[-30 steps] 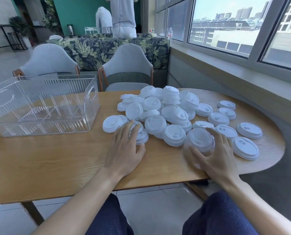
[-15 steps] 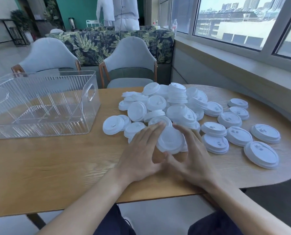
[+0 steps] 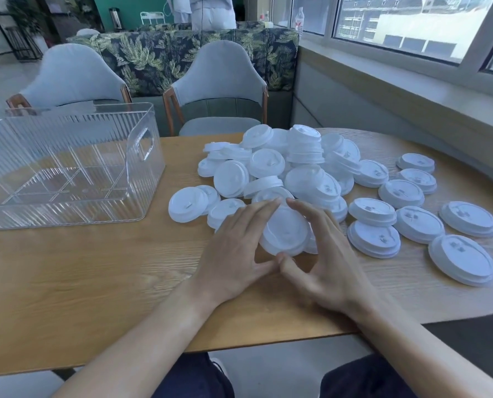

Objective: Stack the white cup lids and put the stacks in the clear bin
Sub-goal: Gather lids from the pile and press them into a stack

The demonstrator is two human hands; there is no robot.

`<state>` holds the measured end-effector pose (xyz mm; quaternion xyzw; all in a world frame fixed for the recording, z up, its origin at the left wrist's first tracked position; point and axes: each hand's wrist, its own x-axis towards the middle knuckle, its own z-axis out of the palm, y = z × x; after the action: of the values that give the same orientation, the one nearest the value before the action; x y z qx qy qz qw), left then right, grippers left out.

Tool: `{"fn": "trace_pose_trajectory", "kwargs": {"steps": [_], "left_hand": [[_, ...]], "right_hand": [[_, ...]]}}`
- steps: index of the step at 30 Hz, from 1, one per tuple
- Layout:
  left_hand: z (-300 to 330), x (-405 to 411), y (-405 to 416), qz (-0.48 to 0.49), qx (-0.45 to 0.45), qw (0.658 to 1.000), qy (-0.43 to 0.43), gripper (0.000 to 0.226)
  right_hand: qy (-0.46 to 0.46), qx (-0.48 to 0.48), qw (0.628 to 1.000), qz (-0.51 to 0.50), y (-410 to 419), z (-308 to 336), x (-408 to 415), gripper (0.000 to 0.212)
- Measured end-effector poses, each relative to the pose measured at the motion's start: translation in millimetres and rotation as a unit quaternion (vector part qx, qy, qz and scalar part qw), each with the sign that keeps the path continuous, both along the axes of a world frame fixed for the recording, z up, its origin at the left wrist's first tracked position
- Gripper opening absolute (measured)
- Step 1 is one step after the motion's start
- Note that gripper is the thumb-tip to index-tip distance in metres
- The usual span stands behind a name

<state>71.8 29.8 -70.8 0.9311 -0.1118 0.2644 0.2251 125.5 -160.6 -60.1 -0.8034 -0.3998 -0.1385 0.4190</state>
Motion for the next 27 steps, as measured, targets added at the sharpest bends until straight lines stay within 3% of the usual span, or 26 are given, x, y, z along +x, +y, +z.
{"fn": "trace_pose_trajectory", "kwargs": {"steps": [13,20,23,27], "left_hand": [[1,-6,-2,-0.007,-0.013,1.0,0.02,0.079],[4,-6,-5,0.019,-0.027,0.998,0.05,0.085],[5,-6,-4,0.024,-0.048,0.998,0.041,0.082],[3,-3,-1,0.056,-0.063,0.996,0.021,0.085]], "right_hand": [[0.007,0.011,0.999,0.037,-4,2,-2,0.071],[0.008,-0.006,1.0,0.027,-5,0,-2,0.065],[0.015,0.026,1.0,-0.002,-5,0,1,0.055],[-0.006,0.086,0.989,-0.119,-14,-3,11,0.045]]}}
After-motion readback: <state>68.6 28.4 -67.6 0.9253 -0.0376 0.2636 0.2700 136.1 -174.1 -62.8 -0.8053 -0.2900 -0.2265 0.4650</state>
